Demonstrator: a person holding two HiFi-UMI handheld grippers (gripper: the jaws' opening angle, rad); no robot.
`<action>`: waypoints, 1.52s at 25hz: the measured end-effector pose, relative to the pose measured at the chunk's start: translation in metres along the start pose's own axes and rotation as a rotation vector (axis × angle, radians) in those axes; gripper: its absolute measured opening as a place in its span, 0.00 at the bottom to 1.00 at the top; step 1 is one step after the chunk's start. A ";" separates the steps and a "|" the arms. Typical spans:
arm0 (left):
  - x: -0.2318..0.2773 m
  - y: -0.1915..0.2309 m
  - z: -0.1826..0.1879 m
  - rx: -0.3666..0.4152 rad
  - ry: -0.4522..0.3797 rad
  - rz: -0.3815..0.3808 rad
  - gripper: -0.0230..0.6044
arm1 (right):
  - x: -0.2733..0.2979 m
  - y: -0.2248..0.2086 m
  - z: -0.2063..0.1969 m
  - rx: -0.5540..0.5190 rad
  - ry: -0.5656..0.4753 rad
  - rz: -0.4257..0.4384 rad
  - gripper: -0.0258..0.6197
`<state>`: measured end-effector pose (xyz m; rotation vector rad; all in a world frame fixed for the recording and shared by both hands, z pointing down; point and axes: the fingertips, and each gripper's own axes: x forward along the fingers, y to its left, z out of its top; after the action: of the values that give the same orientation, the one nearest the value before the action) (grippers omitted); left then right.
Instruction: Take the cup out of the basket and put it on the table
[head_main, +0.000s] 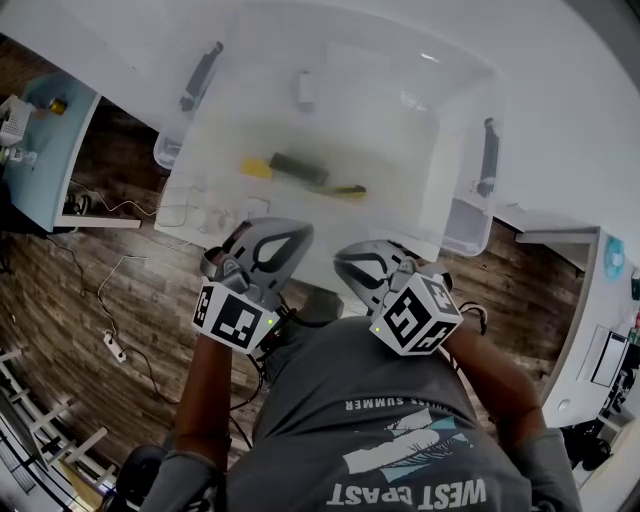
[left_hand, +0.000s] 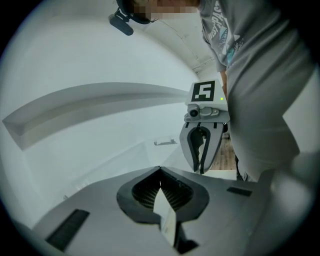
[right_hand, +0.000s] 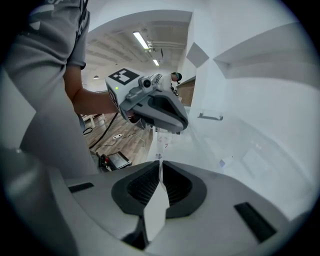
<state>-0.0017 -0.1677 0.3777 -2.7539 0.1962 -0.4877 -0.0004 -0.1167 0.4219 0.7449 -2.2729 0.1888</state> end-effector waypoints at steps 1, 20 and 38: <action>0.001 -0.002 -0.002 -0.005 0.004 -0.003 0.05 | 0.005 0.001 -0.007 0.006 0.012 0.009 0.09; 0.017 -0.014 -0.045 -0.092 0.069 -0.047 0.05 | 0.062 0.002 -0.074 0.078 0.084 0.082 0.09; 0.025 -0.032 -0.060 -0.115 0.095 -0.078 0.05 | 0.073 0.009 -0.119 0.124 0.126 0.072 0.09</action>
<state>0.0026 -0.1613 0.4500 -2.8613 0.1448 -0.6474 0.0241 -0.1024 0.5590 0.6951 -2.1841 0.4024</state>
